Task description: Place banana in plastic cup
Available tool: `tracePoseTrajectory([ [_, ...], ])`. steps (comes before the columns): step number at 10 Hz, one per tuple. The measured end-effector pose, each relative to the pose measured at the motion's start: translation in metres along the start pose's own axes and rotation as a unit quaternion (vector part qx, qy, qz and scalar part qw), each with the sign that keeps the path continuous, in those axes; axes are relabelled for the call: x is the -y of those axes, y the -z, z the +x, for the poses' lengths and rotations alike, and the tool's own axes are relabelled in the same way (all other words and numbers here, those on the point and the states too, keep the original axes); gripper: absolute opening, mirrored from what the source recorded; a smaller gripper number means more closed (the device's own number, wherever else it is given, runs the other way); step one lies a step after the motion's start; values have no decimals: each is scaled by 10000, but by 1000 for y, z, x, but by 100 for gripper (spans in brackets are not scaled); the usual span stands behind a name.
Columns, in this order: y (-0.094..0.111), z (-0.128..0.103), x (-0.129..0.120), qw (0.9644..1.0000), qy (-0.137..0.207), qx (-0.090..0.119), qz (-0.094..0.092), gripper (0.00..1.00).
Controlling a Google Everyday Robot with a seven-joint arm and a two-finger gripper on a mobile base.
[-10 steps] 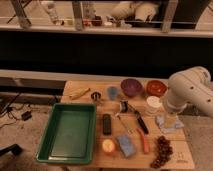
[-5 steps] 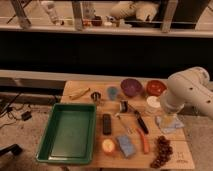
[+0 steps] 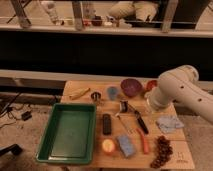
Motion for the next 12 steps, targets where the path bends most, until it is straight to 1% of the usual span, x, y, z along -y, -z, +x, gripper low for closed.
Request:
tracePoseTrajectory([
  [2, -1, -18, 10, 9999, 84, 130, 41, 80],
  [4, -2, -38, 25, 9994, 159, 290, 99, 80],
  [6, -3, -57, 38, 9988, 225, 408, 135, 80],
  [8, -5, -77, 45, 9981, 307, 517, 127, 80],
  [9, -7, -87, 47, 9977, 340, 573, 93, 80],
  [11, -7, -84, 46, 9979, 319, 561, 81, 80],
  [12, -7, -86, 46, 9978, 337, 568, 76, 80],
])
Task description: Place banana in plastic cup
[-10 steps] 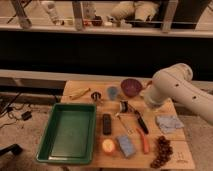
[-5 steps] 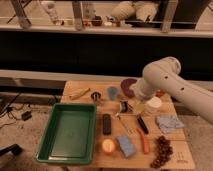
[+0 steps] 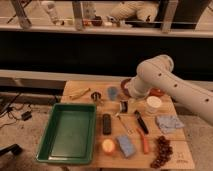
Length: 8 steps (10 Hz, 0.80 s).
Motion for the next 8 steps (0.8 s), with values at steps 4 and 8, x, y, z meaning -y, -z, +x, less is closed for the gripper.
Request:
tracePoseTrajectory([
  [4, 1, 2, 0, 10000, -16, -2, 3, 80],
  [8, -1, -11, -1, 9999, 105, 96, 1, 80],
])
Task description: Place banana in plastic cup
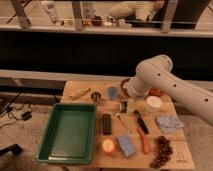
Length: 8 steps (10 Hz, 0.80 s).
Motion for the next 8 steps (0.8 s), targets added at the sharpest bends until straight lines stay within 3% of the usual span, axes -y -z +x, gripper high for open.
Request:
tracePoseTrajectory([
  [4, -19, -65, 8, 9993, 334, 155, -92, 80],
  [8, -31, -110, 25, 9974, 585, 410, -42, 80],
])
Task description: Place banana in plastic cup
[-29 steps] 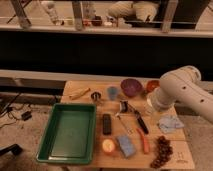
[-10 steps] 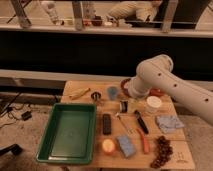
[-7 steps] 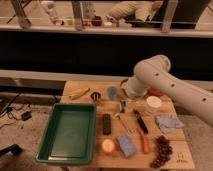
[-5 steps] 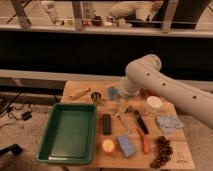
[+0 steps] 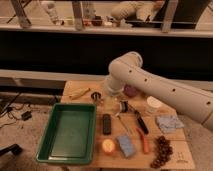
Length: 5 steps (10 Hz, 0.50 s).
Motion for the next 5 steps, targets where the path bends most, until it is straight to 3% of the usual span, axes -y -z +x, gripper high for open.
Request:
tracePoseTrajectory([
  [3, -16, -20, 21, 9994, 155, 222, 228, 80],
  [5, -45, -24, 42, 9988, 175, 357, 270, 80],
])
